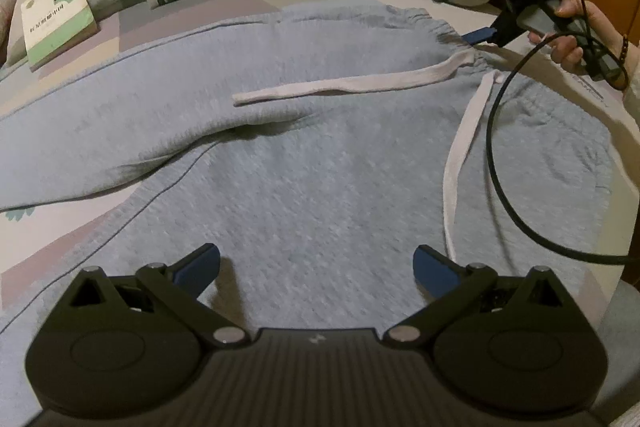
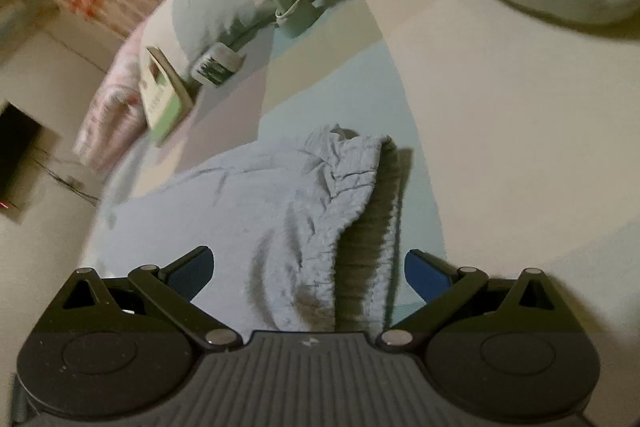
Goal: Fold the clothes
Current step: 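Lower the right gripper onto the elastic cuff and close it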
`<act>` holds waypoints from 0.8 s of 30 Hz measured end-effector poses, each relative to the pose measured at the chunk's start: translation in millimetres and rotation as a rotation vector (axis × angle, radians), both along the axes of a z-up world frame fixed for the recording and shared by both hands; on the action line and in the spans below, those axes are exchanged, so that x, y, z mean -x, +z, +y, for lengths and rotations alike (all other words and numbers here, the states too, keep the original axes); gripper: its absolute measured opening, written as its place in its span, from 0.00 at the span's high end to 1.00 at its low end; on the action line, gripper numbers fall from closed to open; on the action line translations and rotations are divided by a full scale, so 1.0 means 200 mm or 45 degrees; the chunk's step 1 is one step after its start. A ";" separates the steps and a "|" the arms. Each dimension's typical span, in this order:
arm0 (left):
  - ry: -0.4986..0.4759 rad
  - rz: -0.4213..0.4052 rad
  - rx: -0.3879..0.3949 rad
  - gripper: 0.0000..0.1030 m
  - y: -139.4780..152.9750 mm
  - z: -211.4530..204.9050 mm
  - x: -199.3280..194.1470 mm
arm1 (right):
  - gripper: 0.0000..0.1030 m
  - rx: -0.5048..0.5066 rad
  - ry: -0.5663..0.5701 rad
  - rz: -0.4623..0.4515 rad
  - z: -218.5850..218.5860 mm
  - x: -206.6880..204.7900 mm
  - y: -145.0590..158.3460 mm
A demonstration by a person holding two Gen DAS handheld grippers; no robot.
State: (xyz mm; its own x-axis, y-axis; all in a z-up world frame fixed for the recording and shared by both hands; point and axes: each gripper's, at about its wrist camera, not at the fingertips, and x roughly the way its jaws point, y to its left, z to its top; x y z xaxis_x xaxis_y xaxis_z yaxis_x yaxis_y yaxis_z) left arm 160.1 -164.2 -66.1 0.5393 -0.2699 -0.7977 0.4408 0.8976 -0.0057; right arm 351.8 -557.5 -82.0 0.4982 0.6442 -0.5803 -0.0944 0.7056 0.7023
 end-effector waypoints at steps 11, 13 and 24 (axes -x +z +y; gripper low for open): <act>-0.004 -0.001 -0.011 0.01 -0.03 -0.02 -0.01 | 0.15 0.045 0.035 -0.127 0.01 0.10 0.05; -0.010 -0.003 -0.013 0.01 -0.03 -0.02 -0.01 | 0.30 0.062 0.060 -0.127 0.03 0.12 0.05; -0.013 -0.004 -0.021 0.01 -0.04 -0.02 -0.01 | 0.89 0.125 0.085 -0.193 0.13 0.13 -0.01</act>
